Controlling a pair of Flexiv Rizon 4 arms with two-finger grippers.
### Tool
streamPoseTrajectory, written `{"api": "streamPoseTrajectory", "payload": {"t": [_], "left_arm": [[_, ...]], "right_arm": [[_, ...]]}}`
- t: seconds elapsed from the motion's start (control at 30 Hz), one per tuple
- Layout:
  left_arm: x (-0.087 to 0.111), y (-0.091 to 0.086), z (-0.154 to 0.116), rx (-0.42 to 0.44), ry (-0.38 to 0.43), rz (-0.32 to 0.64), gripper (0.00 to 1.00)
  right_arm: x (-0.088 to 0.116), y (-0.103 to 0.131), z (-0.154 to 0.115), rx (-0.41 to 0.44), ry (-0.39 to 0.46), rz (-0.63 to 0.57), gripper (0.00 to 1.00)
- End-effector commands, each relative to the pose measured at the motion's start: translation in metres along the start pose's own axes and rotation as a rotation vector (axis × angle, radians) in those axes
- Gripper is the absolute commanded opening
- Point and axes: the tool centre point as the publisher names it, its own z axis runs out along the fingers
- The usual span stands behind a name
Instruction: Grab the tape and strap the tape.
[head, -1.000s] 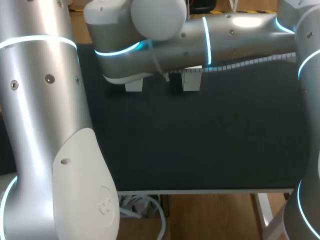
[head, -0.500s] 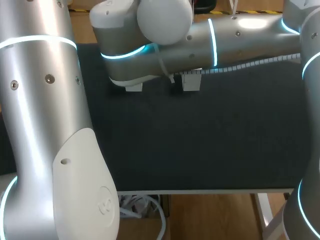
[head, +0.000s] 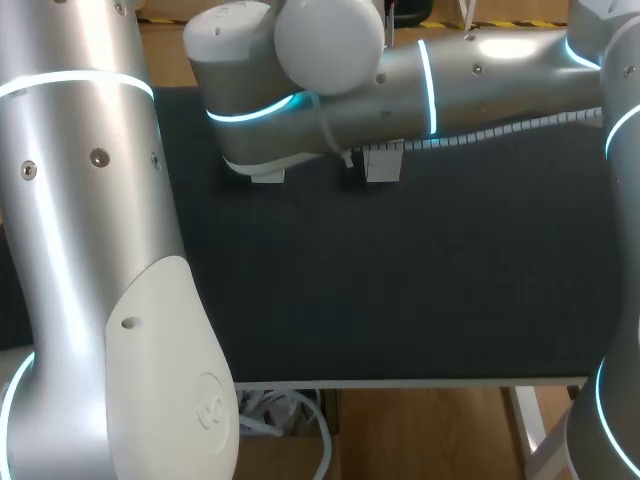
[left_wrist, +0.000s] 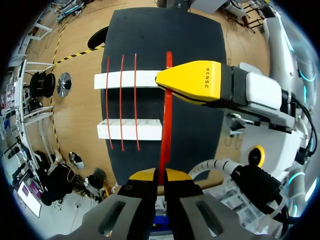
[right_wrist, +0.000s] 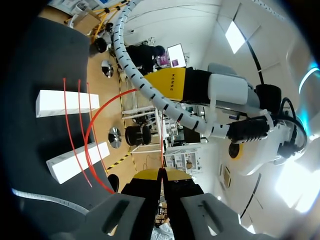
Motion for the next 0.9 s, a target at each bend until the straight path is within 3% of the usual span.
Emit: {"api": "streamPoseTrajectory", "payload": {"t": [0.03, 0.57, 0.9], "left_arm": [[-0.006, -0.005, -0.006, -0.014, 0.408, -0.002, 0.00], [-0.006, -0.005, -0.006, -0.014, 0.408, -0.002, 0.00], [-0.006, -0.005, -0.006, -0.014, 0.408, -0.002, 0.00]], "right_arm": [[-0.001, 0.004, 0.004, 0.004, 0.001, -0.001, 0.00], [0.009, 0.025, 0.007, -0.044, 0.035, -0.001, 0.00], [0.007, 0.025, 0.006, -0.049, 0.034, 0.005, 0.00]]}}
